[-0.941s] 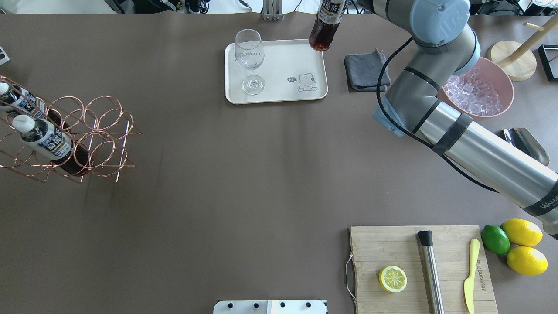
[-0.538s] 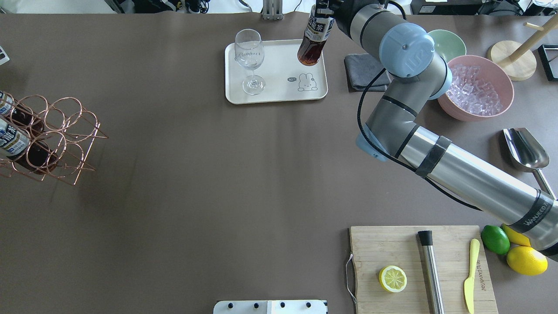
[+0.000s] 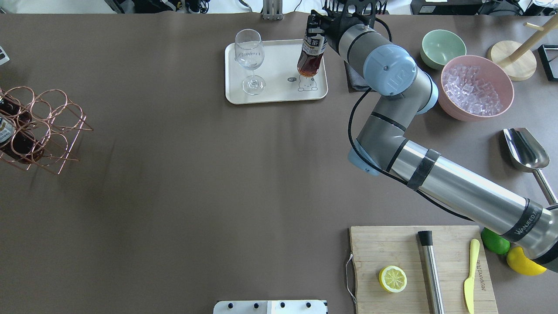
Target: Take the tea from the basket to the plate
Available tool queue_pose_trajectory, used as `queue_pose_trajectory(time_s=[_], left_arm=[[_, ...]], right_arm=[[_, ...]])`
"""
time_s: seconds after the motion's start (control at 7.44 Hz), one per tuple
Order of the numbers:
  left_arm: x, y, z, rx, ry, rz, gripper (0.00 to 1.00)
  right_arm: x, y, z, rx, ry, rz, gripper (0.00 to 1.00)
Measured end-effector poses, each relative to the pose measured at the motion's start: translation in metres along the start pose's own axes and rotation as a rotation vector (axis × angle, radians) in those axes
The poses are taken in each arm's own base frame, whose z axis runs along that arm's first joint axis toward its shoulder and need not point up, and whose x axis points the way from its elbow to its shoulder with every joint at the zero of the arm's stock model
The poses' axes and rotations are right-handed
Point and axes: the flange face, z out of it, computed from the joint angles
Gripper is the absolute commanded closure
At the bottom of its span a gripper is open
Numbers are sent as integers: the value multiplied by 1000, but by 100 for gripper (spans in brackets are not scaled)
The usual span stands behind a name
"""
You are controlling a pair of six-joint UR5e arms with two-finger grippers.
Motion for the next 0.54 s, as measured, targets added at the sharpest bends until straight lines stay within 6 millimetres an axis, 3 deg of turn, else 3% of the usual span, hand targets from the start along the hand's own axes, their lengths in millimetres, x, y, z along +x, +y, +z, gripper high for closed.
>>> queue_pose_trajectory(time_s=[0.54], left_arm=[[71,-45,-11,0,13,4,100]], right_arm=[[-17,15,5,-3,8,-25,100]])
